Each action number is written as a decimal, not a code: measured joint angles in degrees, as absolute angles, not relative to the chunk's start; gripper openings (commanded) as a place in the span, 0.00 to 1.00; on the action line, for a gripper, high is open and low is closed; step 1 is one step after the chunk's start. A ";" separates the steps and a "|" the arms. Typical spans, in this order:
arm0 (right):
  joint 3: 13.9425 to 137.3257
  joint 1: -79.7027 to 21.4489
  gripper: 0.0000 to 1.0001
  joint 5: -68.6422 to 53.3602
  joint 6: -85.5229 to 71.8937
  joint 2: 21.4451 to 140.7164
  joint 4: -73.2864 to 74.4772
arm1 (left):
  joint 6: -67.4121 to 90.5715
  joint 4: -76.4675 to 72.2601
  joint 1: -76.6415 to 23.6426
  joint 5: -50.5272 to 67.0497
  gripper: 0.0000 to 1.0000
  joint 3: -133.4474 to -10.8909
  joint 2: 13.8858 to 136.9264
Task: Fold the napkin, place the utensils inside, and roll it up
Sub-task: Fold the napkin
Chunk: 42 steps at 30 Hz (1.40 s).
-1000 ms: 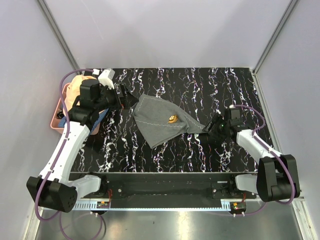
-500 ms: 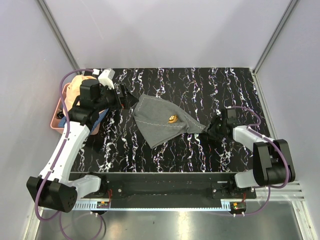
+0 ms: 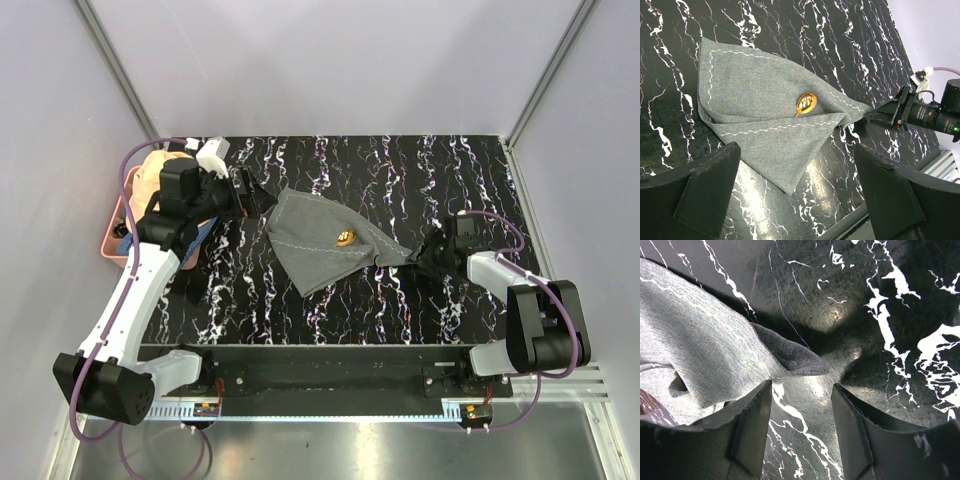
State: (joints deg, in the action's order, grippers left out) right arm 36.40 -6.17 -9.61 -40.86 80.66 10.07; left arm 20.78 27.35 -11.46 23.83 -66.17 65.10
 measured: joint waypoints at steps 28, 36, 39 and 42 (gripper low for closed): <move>37.26 -4.45 0.34 -8.73 -40.86 85.49 5.23 | 20.80 27.35 -11.46 23.86 0.99 -66.17 65.10; 39.72 -4.43 0.41 -7.42 -39.20 87.96 5.13 | 20.80 27.35 -11.46 23.86 0.99 -66.17 65.10; 40.97 -4.36 0.52 -6.76 -38.39 88.77 5.08 | 20.78 27.35 -11.46 23.88 0.99 -66.17 65.10; 41.25 -4.32 0.58 -6.87 -38.22 88.77 4.73 | 20.80 27.35 -11.46 23.88 0.99 -66.17 65.10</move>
State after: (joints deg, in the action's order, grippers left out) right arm 41.25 -4.32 -6.87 -38.22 88.77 4.73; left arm 20.80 27.35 -11.46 23.88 -66.17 65.10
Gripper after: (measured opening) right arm 0.527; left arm 0.987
